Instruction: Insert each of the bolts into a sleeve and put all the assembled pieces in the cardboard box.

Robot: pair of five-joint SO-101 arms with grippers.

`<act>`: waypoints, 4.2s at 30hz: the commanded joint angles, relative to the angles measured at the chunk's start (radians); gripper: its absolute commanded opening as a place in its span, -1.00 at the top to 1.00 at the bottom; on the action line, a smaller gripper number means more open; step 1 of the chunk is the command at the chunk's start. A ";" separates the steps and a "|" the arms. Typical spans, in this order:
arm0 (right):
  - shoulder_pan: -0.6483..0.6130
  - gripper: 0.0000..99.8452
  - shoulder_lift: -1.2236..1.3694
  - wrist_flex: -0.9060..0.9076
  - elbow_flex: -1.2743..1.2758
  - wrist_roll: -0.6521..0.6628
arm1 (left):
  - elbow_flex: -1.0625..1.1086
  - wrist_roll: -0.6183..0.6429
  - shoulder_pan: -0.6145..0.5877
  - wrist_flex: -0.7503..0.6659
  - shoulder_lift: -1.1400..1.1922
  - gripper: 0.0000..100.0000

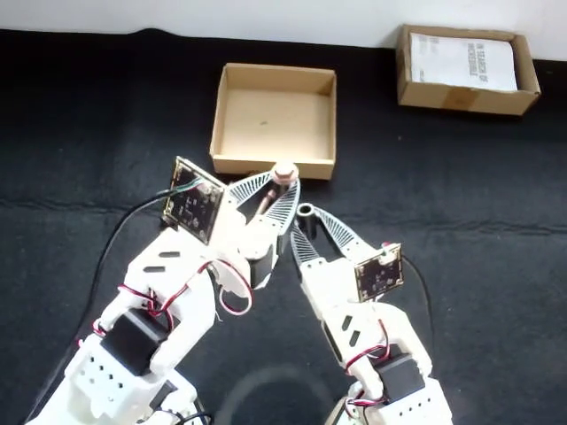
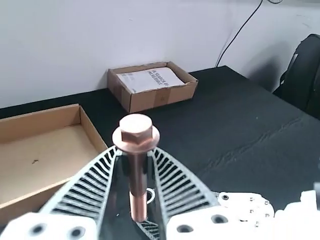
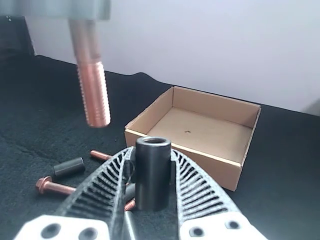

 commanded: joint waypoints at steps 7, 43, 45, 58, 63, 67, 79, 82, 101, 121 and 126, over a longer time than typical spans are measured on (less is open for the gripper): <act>0.013 0.99 -0.019 -0.038 0.131 0.002 | 0.119 0.008 -0.007 -0.272 -0.015 0.98; 0.013 0.99 -0.018 -0.113 0.131 0.002 | -0.093 0.158 0.015 -0.206 0.196 0.98; 0.013 0.99 -0.018 -0.113 0.131 0.002 | -0.093 0.158 0.015 -0.193 0.197 0.98; 0.013 0.99 -0.019 -0.113 0.130 0.002 | -0.044 0.158 0.045 -0.180 0.197 0.98; 0.012 0.99 -0.019 -0.113 0.130 0.002 | -0.015 0.153 0.090 -0.150 0.199 0.98; 0.012 0.99 -0.019 -0.113 0.130 0.002 | 0.062 0.152 0.076 -0.149 0.199 0.98; 0.008 0.99 -0.019 -0.113 0.131 0.002 | 0.148 0.152 0.010 -0.152 0.199 0.98; 0.008 0.99 -0.019 -0.113 0.131 0.002 | 0.145 0.152 0.010 -0.149 0.193 0.90; 0.045 0.99 -0.015 -0.110 0.131 0.002 | -0.128 0.152 0.021 0.428 0.053 0.45; 0.122 0.99 -0.013 0.139 -0.084 0.002 | -0.024 -0.068 -0.248 0.710 -0.492 0.97; 0.124 0.99 -0.012 0.240 -0.205 0.008 | 0.147 -0.152 -0.509 0.706 -0.602 0.97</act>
